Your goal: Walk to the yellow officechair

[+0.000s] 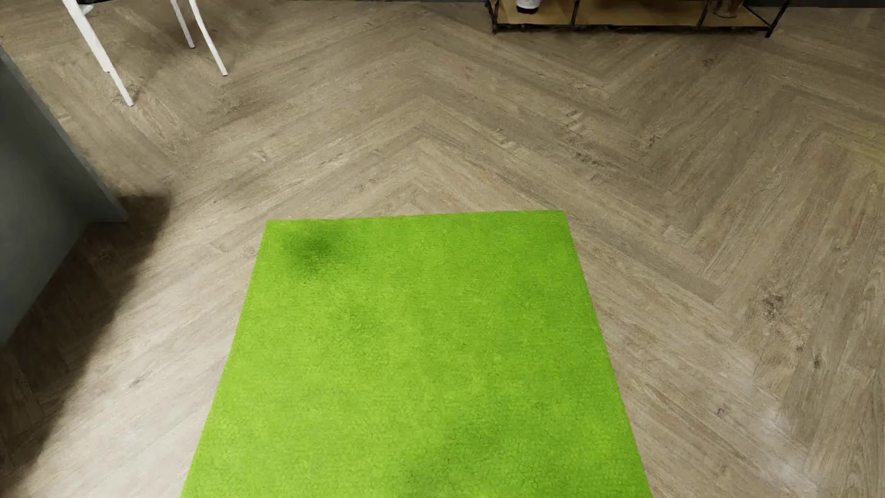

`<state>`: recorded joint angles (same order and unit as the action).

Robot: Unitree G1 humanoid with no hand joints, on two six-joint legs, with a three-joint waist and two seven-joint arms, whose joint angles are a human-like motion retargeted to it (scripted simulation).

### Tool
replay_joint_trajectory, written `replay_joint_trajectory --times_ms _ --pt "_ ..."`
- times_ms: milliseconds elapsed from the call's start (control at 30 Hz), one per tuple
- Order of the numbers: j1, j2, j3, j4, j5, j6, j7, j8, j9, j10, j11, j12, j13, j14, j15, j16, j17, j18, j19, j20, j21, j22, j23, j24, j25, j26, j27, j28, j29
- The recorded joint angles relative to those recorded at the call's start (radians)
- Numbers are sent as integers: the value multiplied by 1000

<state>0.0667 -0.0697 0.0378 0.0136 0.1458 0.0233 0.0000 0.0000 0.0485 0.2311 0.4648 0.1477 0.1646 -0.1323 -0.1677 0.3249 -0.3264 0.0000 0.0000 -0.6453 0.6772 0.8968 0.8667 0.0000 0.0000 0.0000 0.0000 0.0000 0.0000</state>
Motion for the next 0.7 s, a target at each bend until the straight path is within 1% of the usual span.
replay_joint_trajectory --times_ms 33,67,100,133,167,200,233,267,300,333,400,433,467,500,533,567,600,633,667,700 --pt "-27 -25 -26 4 10 1 0 0 -4 23 14 6 -8 -24 16 3 3 0 0 67 5 13 2 0 0 0 0 0 0" --pt "12 -16 31 6 25 15 0 0 -18 -65 26 38 13 -75 9 -2 -1 0 0 96 2 9 -8 0 0 0 0 0 0" --pt "-41 -22 -5 -2 18 3 0 0 -2 266 36 34 0 -201 21 5 -5 0 0 74 5 5 -17 0 0 0 0 0 0" --pt "-87 -15 -2 1 23 4 0 0 8 334 53 45 -2 -226 12 5 -8 0 0 80 10 6 -33 0 0 0 0 0 0" --pt "-156 15 11 13 34 13 0 0 23 455 37 55 0 -217 -42 7 -13 0 0 75 -17 -4 -61 0 0 0 0 0 0" --pt "-199 62 14 28 46 27 0 0 57 574 44 65 -18 -190 -67 -7 -28 0 0 96 25 21 -64 0 0 0 0 0 0" --pt "-269 88 37 28 32 25 0 0 76 688 43 67 -38 -178 -84 -14 -38 0 0 84 35 21 -71 0 0 0 0 0 0" --pt "-310 113 96 31 18 19 0 0 64 706 30 95 -44 -174 -115 -15 -32 0 0 89 24 13 -68 0 0 0 0 0 0" --pt "-387 117 137 31 5 0 0 0 55 689 14 102 -70 -168 -142 -8 -25 0 0 79 17 17 -60 0 0 0 0 0 0" --pt "-410 180 158 38 2 2 0 0 67 618 -19 124 -78 -151 -174 -4 -26 0 0 67 14 21 -78 0 0 0 0 0 0" --pt "-512 257 194 45 -17 -6 0 0 64 510 -58 147 -105 -37 -267 3 -29 0 0 84 -6 39 -104 0 0 0 0 0 0" --pt "-552 298 204 47 -22 -7 0 0 71 459 -62 150 -126 4 -311 2 -25 0 0 101 -24 70 -100 0 0 0 0 0 0" --pt "-583 335 224 54 -23 -5 0 0 73 417 -66 147 -134 35 -341 0 -34 0 0 89 -31 91 -117 0 0 0 0 0 0" --pt "-610 360 248 58 -32 -8 0 0 77 388 -65 148 -150 42 -356 1 -31 0 0 99 -38 103 -104 0 0 0 0 0 0" --pt "-625 395 260 62 -37 -5 0 0 81 392 -65 152 -152 25 -355 1 -38 0 0 99 -32 108 -107 0 0 0 0 0 0" --pt "-639 425 282 62 -51 -8 0 0 80 440 -67 159 -145 33 -335 4 -30 0 0 96 -39 107 -89 0 0 0 0 0 0" --pt "-661 435 309 58 -71 -21 0 0 78 526 -41 156 -142 31 -290 13 -35 0 0 84 5 108 -73 0 0 0 0 0 0" --pt "-668 430 321 39 -104 -48 0 0 75 590 6 145 -123 6 -199 14 -17 0 0 58 5 128 -34 0 0 0 0 0 0" --pt "-626 435 316 23 -116 -52 0 0 79 640 96 141 -77 -33 -67 20 -17 0 0 72 1 127 -49 0 0 0 0 0 0" --pt "-591 370 300 12 -129 -46 0 0 60 656 235 138 -40 -80 100 9 -7 0 0 93 -1 126 -28 0 0 0 0 0 0"
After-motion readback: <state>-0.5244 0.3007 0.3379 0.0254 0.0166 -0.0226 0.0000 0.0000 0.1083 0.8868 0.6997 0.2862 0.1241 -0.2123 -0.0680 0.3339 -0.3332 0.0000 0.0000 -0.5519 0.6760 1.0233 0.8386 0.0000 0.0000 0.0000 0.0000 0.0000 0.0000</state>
